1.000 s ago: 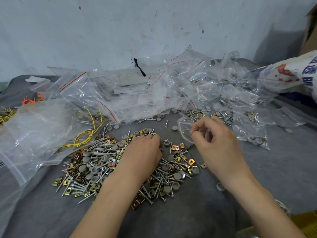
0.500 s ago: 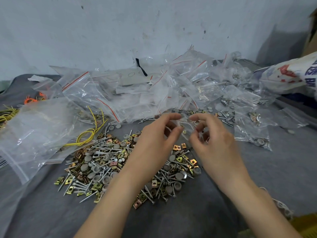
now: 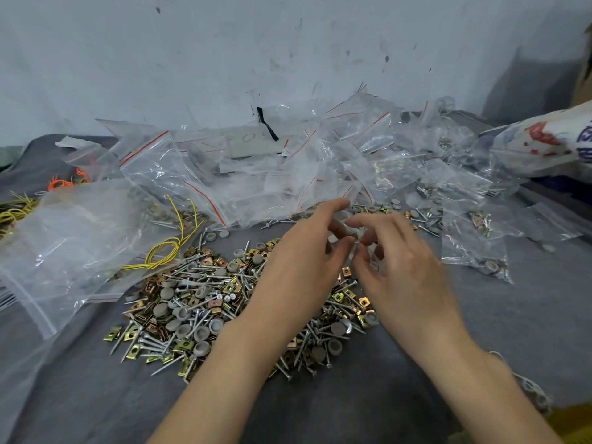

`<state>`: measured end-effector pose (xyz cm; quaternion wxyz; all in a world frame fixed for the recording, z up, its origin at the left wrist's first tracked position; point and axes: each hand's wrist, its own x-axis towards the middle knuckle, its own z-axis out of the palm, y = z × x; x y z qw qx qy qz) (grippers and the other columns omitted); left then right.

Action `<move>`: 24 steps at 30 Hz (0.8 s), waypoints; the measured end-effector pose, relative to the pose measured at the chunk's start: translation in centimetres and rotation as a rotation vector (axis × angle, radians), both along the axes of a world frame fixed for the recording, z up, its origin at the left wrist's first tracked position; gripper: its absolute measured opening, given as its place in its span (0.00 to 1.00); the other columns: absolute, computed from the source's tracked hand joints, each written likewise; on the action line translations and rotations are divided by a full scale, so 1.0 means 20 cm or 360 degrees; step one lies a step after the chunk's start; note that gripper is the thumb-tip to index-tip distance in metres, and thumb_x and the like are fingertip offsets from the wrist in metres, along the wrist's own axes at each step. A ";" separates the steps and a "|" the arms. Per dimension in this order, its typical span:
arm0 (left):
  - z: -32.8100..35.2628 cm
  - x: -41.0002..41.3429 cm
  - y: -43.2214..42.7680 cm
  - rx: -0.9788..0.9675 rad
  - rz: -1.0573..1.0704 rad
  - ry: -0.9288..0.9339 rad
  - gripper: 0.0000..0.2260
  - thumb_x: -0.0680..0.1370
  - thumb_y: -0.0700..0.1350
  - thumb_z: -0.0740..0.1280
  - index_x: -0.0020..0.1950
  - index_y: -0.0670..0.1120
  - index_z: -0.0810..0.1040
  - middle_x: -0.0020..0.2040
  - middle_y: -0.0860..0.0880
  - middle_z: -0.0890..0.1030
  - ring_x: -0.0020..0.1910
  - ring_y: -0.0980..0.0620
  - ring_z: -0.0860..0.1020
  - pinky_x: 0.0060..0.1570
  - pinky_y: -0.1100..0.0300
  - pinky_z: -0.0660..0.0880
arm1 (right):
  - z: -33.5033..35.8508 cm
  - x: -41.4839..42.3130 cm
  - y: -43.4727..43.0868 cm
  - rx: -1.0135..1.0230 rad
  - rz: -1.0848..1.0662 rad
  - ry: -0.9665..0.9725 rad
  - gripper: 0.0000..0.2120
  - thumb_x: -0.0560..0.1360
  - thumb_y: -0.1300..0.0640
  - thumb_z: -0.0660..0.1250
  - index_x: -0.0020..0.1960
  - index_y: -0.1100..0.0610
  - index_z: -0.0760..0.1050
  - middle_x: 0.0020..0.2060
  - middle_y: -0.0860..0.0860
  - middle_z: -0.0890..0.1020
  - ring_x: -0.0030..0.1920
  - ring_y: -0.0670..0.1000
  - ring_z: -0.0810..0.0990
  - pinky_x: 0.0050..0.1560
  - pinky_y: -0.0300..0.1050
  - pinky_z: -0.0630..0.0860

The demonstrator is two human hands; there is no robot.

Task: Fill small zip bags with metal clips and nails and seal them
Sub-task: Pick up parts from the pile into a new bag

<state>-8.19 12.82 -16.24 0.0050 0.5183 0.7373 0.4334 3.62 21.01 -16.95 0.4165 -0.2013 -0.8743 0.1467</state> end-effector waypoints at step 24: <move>-0.04 -0.37 -0.19 -0.0624 0.0597 0.0257 0.14 0.83 0.47 0.59 0.68 0.49 0.74 0.58 0.48 0.82 0.54 0.47 0.81 0.54 0.48 0.77 | 0.00 0.02 0.02 -0.0206 0.0022 0.0063 0.12 0.77 0.54 0.61 0.59 0.47 0.77 0.47 0.40 0.73 0.43 0.47 0.77 0.48 0.53 0.76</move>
